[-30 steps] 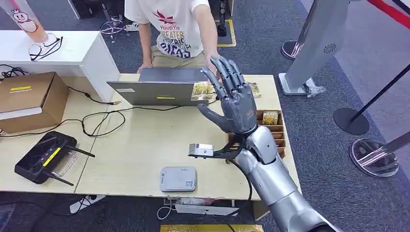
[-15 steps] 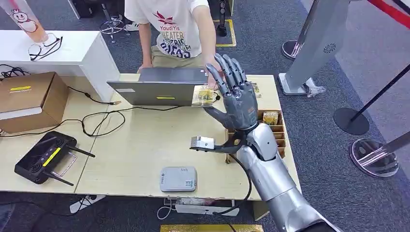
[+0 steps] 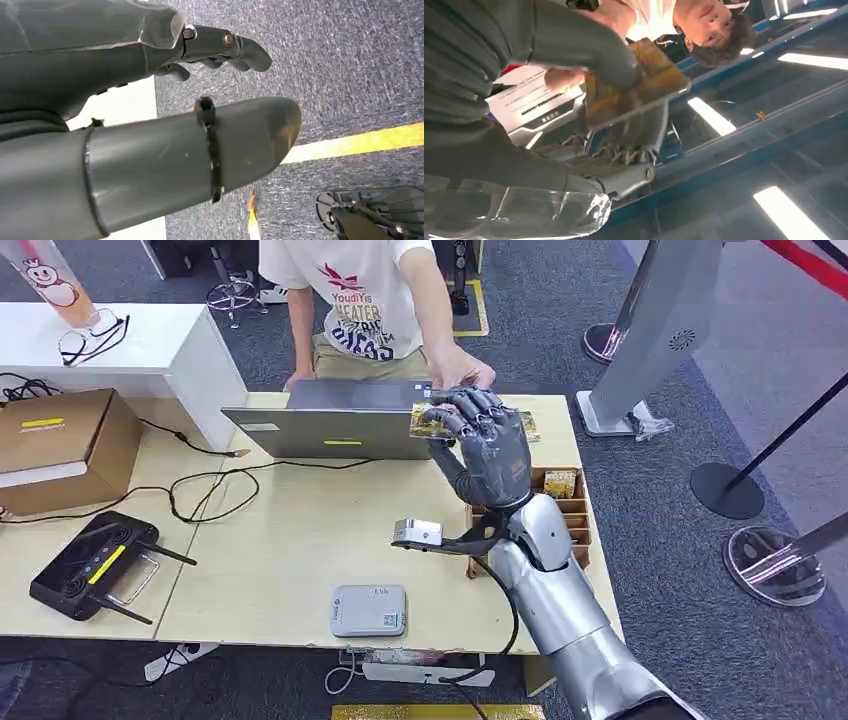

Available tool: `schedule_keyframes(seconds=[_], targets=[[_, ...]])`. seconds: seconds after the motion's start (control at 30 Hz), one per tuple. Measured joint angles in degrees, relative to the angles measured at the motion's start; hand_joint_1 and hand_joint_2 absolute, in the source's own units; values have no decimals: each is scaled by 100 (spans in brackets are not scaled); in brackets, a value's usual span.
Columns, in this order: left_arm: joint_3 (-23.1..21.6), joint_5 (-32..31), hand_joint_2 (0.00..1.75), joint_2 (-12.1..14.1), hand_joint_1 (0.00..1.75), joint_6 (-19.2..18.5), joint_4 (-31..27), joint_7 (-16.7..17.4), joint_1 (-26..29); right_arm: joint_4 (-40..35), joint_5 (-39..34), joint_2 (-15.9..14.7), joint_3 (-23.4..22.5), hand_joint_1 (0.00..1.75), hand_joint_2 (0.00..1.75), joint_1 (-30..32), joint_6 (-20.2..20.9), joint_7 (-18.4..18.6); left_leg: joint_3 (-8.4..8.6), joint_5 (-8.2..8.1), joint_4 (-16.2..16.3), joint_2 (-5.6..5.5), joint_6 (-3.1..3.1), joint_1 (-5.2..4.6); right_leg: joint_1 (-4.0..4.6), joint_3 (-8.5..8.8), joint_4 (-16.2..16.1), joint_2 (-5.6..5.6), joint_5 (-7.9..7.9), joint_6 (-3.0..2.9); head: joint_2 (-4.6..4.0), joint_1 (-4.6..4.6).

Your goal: Pass the card to the sensor for recognition and then transmit it.

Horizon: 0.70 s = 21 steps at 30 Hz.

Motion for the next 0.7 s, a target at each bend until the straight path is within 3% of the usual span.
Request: schedule_keyframes(seconds=[0.7], targets=[[2, -2, 0, 2, 0, 0, 0, -39, 10, 46, -98, 18, 0, 175, 175, -30, -2, 70, 0, 0, 0, 0, 0, 0, 0, 0, 0, 0, 0, 0, 0, 0]])
